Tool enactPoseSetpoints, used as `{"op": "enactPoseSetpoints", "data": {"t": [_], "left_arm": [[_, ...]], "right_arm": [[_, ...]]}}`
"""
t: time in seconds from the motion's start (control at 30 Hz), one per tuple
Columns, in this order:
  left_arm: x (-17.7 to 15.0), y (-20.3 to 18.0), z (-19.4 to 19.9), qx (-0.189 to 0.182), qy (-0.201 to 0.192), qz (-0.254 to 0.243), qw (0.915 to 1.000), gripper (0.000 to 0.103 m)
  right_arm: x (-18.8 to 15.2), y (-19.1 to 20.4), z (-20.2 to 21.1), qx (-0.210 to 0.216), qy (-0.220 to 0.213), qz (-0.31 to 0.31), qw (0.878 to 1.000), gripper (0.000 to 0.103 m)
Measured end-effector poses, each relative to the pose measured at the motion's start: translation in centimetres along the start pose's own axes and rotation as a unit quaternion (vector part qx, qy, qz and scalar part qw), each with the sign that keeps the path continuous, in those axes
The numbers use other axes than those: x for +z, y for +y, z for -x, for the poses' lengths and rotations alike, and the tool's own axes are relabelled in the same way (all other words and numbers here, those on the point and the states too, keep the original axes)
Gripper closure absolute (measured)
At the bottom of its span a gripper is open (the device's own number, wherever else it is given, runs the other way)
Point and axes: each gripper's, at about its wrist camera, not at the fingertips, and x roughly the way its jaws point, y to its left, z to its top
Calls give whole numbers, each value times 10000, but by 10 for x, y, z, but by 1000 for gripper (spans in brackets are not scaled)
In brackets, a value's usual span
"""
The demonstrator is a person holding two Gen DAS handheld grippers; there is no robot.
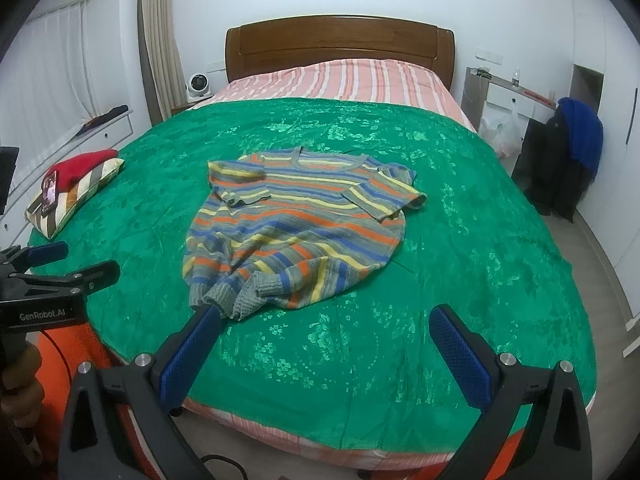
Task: Fold small clothes
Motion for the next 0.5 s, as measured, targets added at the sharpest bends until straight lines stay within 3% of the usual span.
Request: {"op": "enactPoseSetpoints", "data": {"t": [0.5], "left_arm": [[0,-1,2,129,21,-63,9999,0]], "right_arm": [[-3,1,-4,-75,73,28,9999,0]]}}
